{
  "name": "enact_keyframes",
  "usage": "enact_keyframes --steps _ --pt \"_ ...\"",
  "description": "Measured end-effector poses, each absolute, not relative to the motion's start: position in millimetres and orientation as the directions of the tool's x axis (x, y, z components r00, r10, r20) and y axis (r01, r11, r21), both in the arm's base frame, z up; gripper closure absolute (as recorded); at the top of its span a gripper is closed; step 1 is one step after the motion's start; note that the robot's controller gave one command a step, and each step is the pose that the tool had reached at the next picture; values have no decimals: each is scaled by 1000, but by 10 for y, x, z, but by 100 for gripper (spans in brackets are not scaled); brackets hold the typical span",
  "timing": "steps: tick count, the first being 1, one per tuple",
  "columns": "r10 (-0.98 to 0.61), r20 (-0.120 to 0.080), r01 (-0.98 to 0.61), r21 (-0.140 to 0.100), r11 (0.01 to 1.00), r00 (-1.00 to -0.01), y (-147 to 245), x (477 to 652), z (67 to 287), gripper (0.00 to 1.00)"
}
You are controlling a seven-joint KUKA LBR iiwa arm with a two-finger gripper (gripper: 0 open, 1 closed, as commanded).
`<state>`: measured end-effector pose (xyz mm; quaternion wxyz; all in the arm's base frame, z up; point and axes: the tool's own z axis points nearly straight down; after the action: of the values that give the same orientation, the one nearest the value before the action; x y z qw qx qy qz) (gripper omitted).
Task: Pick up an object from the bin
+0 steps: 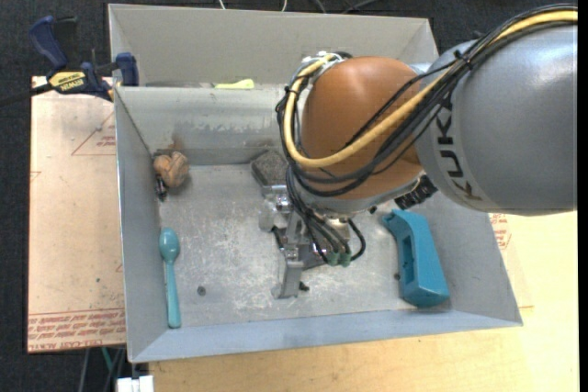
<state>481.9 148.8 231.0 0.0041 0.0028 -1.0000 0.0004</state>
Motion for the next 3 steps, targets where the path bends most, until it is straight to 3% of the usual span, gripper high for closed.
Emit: enact_keyframes --steps 1,2,3 --pt "0 0 0 1 1000 -1000 1476 4836 2354 0" --pt "74 -3 74 3 997 -997 631 5156 1400 0" --pt "19 -6 19 6 1000 -1000 189 4981 979 0"
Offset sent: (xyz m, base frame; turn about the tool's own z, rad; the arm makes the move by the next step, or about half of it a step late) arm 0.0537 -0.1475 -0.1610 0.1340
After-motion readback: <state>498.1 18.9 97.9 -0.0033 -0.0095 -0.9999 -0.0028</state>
